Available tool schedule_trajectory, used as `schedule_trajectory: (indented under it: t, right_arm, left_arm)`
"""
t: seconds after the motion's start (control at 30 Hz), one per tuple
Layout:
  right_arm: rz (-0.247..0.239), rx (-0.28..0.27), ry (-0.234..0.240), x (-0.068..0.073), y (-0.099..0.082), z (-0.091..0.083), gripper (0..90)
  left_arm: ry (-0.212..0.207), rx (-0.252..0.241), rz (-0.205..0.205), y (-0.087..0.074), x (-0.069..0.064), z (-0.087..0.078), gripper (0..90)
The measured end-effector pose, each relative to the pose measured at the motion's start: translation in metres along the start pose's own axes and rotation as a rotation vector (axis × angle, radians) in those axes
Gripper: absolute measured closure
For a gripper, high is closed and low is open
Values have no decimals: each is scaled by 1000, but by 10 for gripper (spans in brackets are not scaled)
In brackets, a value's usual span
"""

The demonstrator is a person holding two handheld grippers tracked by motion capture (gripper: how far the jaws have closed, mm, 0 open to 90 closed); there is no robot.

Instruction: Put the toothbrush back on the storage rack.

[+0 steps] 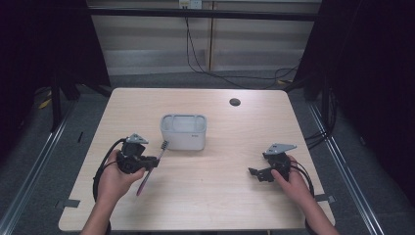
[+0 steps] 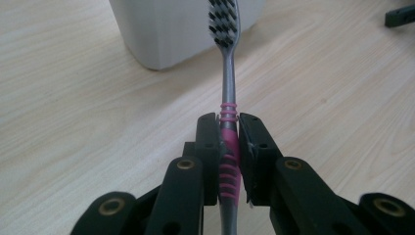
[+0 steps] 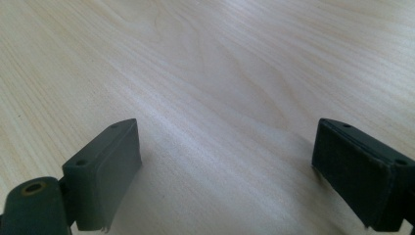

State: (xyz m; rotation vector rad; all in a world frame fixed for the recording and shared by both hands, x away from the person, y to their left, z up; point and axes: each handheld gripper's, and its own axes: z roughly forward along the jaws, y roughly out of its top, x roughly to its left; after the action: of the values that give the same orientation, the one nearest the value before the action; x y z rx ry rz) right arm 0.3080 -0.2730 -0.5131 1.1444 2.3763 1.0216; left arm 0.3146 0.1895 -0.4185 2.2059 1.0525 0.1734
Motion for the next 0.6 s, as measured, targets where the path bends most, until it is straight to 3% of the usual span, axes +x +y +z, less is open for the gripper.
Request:
schedule_trajectory:
  t: [0.4,0.53,0.6]
  right_arm:
    - [0,0,0,0,0,0,101]
    - [0,0,0,0,0,0,101]
    - [0,0,0,0,0,0,101]
  left_arm:
    - [-6,-77,-9,9,2,-13,797]
    - [-11,-114,-30,13,1,-17,796]
    - [-11,-126,-20,15,3,-19,796]
